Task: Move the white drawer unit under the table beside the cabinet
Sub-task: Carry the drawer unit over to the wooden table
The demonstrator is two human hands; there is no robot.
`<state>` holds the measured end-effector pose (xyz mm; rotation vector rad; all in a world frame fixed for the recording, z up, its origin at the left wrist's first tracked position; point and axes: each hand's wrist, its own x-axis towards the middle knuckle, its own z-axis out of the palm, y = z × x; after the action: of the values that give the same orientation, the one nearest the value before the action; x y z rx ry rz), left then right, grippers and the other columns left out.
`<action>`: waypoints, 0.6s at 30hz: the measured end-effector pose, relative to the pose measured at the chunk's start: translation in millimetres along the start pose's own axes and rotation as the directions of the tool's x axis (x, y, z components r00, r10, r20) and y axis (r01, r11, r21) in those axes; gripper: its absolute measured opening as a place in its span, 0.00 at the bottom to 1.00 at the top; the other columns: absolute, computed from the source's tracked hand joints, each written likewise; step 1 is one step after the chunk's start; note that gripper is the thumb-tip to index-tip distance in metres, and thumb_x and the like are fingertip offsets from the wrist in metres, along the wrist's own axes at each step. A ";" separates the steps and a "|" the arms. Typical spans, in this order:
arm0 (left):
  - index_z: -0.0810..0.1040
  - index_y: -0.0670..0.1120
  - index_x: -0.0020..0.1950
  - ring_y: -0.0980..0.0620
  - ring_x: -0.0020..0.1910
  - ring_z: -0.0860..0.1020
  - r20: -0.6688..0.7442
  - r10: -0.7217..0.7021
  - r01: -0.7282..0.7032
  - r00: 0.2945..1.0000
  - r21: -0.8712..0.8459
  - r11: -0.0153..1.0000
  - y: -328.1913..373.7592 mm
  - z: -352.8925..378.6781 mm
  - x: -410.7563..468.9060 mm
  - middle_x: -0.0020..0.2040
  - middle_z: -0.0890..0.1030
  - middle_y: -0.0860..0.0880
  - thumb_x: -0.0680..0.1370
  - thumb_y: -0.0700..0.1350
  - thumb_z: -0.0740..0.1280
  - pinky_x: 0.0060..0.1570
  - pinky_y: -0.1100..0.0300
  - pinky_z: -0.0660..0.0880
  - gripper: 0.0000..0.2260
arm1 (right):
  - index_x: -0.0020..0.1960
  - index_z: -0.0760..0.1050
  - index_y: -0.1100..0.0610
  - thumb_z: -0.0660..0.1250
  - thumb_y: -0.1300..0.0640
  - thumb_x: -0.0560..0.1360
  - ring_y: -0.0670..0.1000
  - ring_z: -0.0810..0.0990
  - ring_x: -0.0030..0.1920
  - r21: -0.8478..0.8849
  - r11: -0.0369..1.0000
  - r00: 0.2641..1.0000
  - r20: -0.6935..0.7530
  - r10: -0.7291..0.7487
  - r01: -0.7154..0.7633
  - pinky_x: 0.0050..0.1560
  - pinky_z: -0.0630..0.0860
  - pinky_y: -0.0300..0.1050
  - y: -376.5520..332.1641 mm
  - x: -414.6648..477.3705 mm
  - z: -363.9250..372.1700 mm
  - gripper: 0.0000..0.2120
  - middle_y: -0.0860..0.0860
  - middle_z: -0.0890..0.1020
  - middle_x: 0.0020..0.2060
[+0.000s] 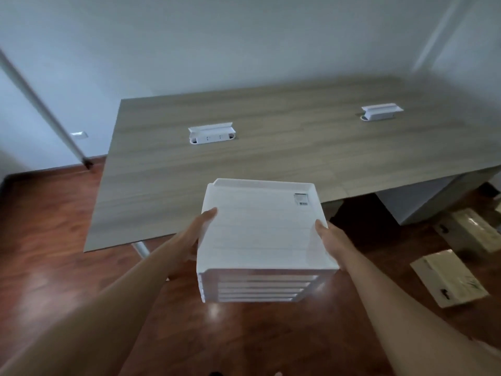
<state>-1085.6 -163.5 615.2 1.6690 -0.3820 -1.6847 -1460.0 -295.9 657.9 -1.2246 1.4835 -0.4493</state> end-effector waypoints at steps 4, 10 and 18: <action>0.83 0.52 0.77 0.35 0.73 0.85 -0.109 0.031 -0.039 0.994 -0.077 0.996 -38.5 -37.8 9.4 0.73 0.87 0.42 0.71 0.77 0.75 0.80 0.29 0.73 0.42 | 0.67 0.80 0.47 0.62 0.48 0.88 0.49 0.86 0.50 0.010 1.000 0.998 0.064 -0.013 0.012 0.45 0.80 0.44 7.1 7.4 23.4 0.12 0.45 0.86 0.51; 0.81 0.48 0.69 0.40 0.61 0.84 -0.336 0.015 -0.069 0.942 -0.149 0.987 -36.7 -2.7 -76.6 0.56 0.87 0.47 0.79 0.67 0.75 0.69 0.41 0.79 0.28 | 0.73 0.80 0.50 0.62 0.47 0.88 0.55 0.86 0.61 -0.010 1.000 0.988 0.156 -0.014 0.016 0.68 0.80 0.56 28.1 15.7 62.6 0.17 0.49 0.87 0.59; 0.79 0.44 0.79 0.39 0.63 0.84 -0.357 -0.033 -0.042 0.934 -0.198 0.979 -58.0 -19.7 -73.7 0.66 0.84 0.43 0.84 0.64 0.71 0.75 0.39 0.79 0.30 | 0.75 0.78 0.50 0.61 0.47 0.88 0.54 0.83 0.65 -0.064 0.998 0.985 0.172 0.002 0.009 0.68 0.77 0.51 48.1 9.7 98.2 0.19 0.49 0.85 0.64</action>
<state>-1090.5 -68.8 629.0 1.7711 -0.0350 -1.3261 -1392.7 -252.8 582.6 -1.2842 1.3575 -0.2914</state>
